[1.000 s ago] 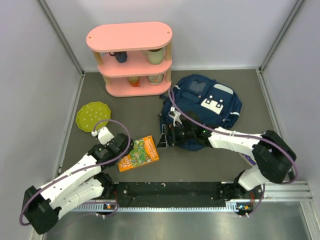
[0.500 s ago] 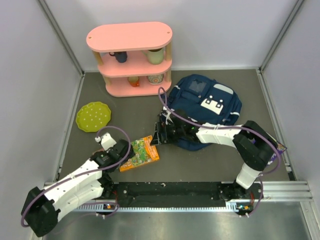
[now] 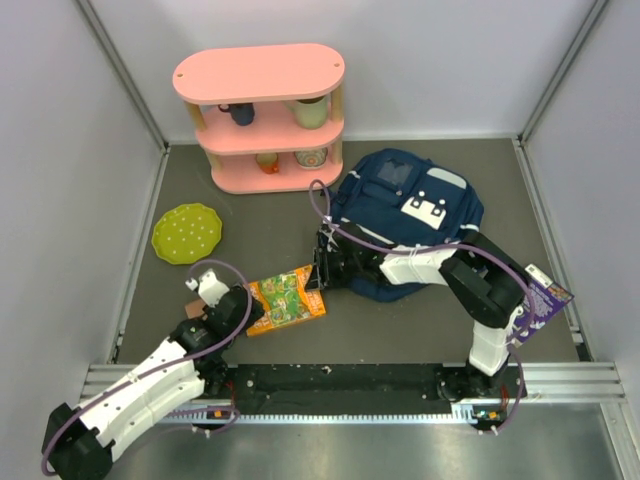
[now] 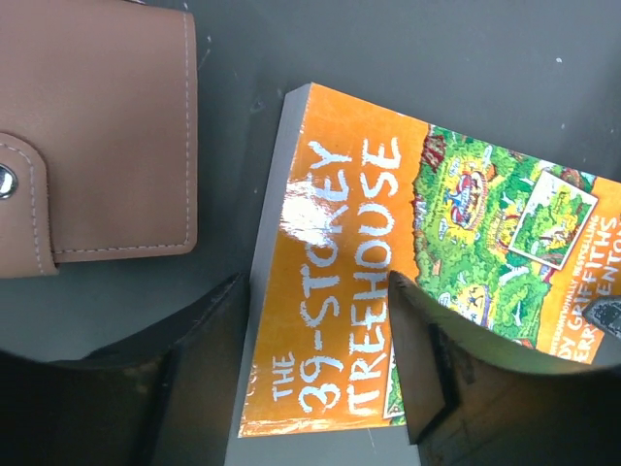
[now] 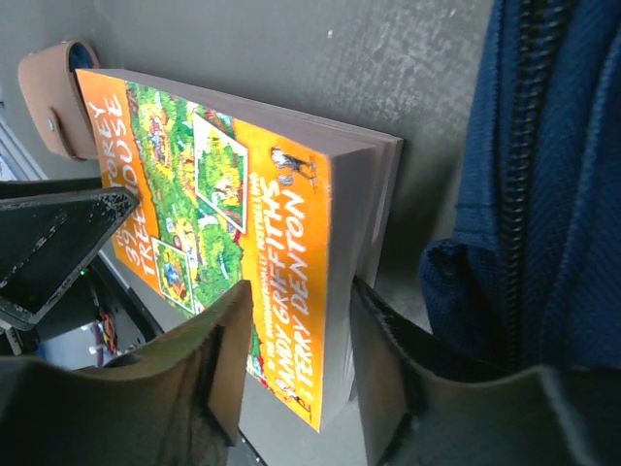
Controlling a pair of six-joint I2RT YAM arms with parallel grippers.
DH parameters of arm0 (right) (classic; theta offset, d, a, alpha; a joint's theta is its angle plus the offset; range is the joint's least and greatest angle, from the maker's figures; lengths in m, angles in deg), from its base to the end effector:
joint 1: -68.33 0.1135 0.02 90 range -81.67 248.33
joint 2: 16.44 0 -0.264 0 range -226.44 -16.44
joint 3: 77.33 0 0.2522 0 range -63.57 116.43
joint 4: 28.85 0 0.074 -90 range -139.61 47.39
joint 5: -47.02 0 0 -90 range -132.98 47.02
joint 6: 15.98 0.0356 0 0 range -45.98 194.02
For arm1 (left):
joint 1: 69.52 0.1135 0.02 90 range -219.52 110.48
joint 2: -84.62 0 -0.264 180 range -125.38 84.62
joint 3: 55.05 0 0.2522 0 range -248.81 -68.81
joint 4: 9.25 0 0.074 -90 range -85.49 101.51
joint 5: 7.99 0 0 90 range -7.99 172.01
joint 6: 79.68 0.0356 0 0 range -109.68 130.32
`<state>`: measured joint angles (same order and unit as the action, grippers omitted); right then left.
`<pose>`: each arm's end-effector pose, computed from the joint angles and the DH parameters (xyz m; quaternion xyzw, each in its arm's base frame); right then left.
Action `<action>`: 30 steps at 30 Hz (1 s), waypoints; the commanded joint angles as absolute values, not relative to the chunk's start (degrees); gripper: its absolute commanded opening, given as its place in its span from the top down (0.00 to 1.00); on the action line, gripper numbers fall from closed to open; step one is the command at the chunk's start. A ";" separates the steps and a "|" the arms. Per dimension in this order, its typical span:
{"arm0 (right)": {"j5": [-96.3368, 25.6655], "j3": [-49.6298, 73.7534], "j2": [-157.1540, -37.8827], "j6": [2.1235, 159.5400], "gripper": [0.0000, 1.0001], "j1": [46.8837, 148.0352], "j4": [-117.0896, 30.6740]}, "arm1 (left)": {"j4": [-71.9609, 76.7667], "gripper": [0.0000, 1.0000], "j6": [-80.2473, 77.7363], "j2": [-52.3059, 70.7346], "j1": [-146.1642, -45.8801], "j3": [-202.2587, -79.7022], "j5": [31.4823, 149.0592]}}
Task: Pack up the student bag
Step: Pick up the book from the center of the board.
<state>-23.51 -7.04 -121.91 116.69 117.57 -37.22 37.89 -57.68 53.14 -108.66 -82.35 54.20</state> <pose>0.2355 0.2914 0.1485 -0.1185 0.9004 0.3874 0.1585 0.0976 -0.0580 0.1506 -0.3053 0.8672 -0.1240 0.3733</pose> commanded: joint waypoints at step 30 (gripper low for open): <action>-13.46 -13.38 -108.04 126.04 1.00 116.06 -17.22 | 39.31 0.01 -46.64 64.57 -108.90 -94.38 51.25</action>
<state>-17.98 -13.36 -116.99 121.24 117.15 -23.83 40.56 -50.25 60.59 -108.57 -86.44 53.61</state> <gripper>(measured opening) 0.077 0.982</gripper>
